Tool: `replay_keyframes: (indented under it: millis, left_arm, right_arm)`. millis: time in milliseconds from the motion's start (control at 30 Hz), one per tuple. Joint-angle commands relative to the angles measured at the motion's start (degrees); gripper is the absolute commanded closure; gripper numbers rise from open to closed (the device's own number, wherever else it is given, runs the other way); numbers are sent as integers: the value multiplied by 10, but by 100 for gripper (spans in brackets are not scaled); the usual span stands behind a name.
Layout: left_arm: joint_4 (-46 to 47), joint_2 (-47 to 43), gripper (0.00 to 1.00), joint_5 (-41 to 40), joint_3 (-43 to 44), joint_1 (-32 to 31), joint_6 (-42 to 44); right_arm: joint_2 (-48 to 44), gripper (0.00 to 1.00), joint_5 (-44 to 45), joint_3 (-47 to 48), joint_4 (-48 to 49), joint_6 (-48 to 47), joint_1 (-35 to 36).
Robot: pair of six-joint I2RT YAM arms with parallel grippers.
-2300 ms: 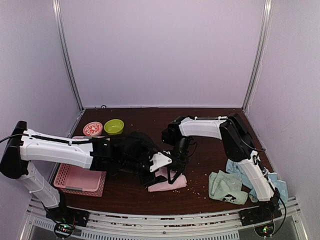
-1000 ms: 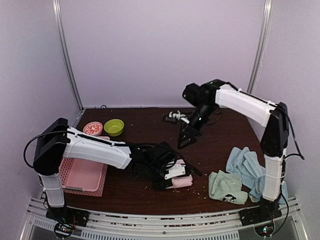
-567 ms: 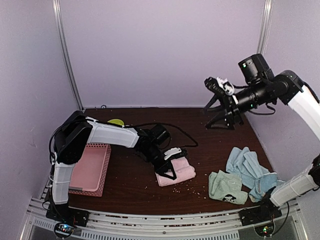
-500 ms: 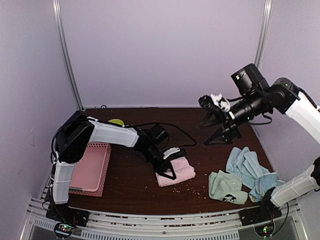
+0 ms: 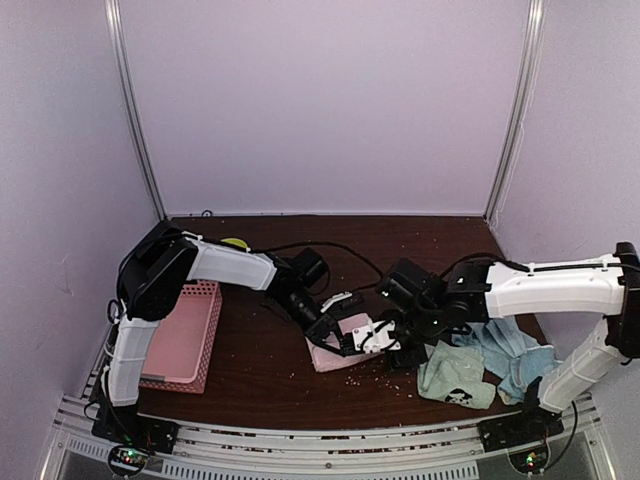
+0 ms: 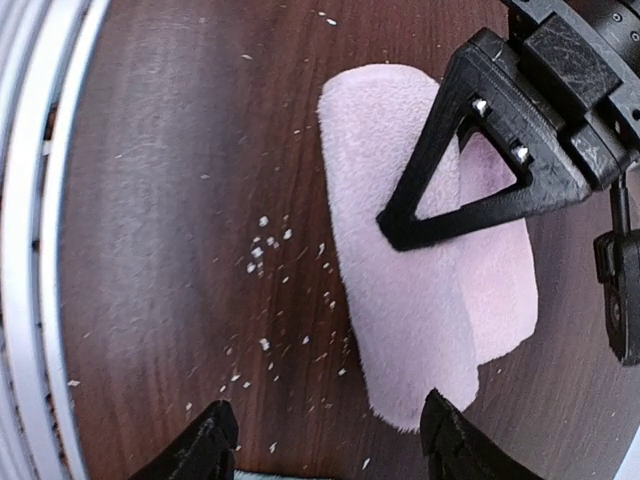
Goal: Roll the towels
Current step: Roll the towel at the center of the board.
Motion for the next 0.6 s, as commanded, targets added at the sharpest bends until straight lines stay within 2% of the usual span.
replay_keyframes:
  millis: [0,200,267,400,567]
  left_arm:
    - [-26,24,89,-22,2,0,2]
    - [-26,23,88,-26,1,0,4]
    - [-26,21,88,-29,1,0,5]
    - [-41,14,86,-64,10,0,12]
    - [-35,-44,62,-150,2,1,18]
  right_arm:
    - [33,35,95,-10,143,-12,13]
    - [95,34,124,-37,213,-38,14]
    - [117,37,115,-39,218,-61,14]
    - [153,67,78,-17,172,-70,14]
    - [170,83,43,5,119,-65,14]
